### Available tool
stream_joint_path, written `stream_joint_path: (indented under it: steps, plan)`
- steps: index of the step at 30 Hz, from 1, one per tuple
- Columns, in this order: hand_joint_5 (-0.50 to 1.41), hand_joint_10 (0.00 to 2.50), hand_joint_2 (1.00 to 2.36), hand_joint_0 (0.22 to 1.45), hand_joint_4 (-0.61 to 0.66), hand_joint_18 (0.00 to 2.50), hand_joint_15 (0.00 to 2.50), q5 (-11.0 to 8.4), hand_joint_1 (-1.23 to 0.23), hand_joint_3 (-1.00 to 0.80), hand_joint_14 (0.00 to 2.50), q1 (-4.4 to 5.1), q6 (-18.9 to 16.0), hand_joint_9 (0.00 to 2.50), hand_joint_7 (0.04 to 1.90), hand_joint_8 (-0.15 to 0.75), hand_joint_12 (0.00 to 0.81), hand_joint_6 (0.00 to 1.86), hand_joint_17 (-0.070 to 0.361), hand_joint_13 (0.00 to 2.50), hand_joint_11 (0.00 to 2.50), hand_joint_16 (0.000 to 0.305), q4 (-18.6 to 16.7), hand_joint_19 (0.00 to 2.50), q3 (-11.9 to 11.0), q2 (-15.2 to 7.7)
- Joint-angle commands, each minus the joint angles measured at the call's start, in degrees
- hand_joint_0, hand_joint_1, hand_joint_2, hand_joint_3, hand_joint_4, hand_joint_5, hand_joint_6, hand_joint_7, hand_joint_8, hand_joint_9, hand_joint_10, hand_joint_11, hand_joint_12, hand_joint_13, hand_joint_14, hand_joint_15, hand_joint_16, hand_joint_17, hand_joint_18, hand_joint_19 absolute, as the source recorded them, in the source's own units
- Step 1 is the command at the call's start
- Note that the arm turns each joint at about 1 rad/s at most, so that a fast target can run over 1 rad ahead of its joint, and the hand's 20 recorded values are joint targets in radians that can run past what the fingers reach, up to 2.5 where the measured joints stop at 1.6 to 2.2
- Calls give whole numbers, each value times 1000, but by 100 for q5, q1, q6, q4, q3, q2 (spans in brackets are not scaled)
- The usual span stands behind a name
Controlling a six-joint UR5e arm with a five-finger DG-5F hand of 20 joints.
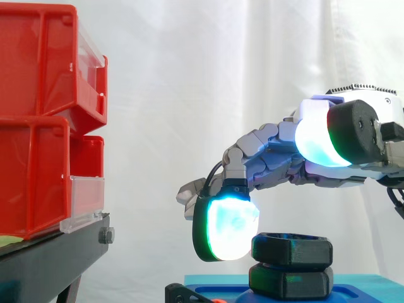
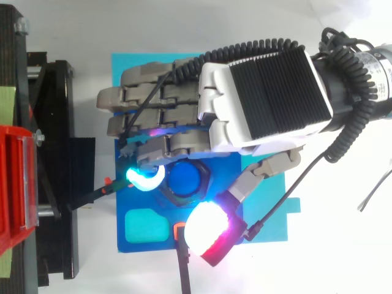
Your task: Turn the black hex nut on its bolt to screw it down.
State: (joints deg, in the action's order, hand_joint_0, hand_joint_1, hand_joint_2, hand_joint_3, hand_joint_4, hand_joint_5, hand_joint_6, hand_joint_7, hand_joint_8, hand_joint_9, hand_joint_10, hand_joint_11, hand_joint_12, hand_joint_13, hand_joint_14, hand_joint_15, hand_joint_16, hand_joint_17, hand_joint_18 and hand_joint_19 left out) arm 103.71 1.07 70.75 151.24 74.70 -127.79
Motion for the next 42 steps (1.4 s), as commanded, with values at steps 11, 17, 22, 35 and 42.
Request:
stream_joint_path:
  steps: [11, 17, 22, 35, 42]
  plan:
    - [-213, 10, 1000, 445, 270, 307, 32, 114, -170, -500, 0, -107, 0, 485, 935, 290, 340, 788, 124, 330, 332, 55, -7, 201, 1, 0]
    - [-211, 10, 1000, 445, 273, 309, 32, 114, -173, -500, 0, -107, 0, 490, 930, 289, 339, 786, 124, 330, 335, 55, -77, 199, 1, 0]
    - [-211, 12, 1000, 446, 274, 311, 39, 114, -174, -500, 0, -72, -18, 489, 934, 291, 338, 784, 124, 330, 332, 55, -262, 200, -8, 0]
    - [-203, 10, 1000, 446, 284, 313, 40, 176, -174, -500, 0, 68, -9, 491, 968, 289, 339, 755, 124, 331, 339, 55, -481, 201, -8, 0]
    - [-196, 10, 1000, 447, 290, 311, 37, 158, -174, -500, 0, 235, 0, 495, 993, 291, 339, 724, 124, 331, 328, 55, -341, 201, -8, 0]
